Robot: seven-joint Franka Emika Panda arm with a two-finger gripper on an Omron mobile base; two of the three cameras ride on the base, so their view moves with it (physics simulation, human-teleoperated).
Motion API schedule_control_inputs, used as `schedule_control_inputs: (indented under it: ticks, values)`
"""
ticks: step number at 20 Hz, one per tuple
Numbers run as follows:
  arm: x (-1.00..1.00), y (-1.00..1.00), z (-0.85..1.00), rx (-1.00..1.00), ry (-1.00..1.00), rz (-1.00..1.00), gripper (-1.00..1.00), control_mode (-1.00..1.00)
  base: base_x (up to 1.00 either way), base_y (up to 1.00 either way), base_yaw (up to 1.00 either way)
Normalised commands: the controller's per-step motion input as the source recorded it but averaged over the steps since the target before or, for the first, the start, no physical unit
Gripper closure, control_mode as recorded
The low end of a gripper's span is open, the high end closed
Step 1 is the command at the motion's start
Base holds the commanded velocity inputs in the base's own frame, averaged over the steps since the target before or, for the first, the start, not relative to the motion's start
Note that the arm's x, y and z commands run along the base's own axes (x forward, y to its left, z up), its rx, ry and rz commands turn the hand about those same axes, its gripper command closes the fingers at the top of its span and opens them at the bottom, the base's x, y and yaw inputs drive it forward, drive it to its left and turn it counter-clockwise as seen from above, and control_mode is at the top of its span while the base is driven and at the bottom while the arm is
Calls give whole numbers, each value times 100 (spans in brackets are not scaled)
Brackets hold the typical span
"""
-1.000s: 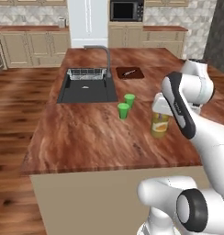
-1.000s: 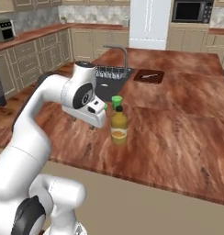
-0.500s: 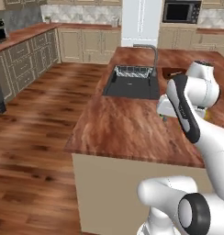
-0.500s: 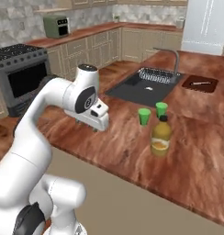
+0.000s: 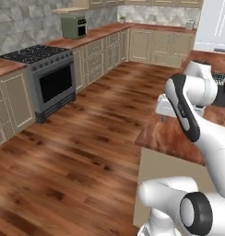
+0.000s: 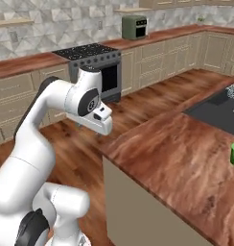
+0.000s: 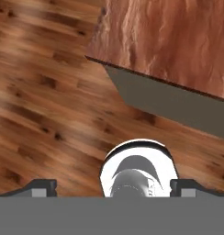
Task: Place the drinks on the dining counter in a tight cluster.
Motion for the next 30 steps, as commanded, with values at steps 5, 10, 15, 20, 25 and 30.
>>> schedule_control_inputs:
  ticks: [5,10,15,20,25,30]
  values:
    - [0,0,0,0,0,0,-100,100,20,98,51]
    - [0,0,0,0,0,0,-100,100,33,62,73]
    - [0,0,0,0,0,0,-100,100,82,36,66]
    - [0,0,0,0,0,0,-100,100,96,-1,46]
    - [0,0,0,0,0,0,-100,100,100,-28,28]
    - [0,0,0,0,0,0,-100,100,100,-27,19]
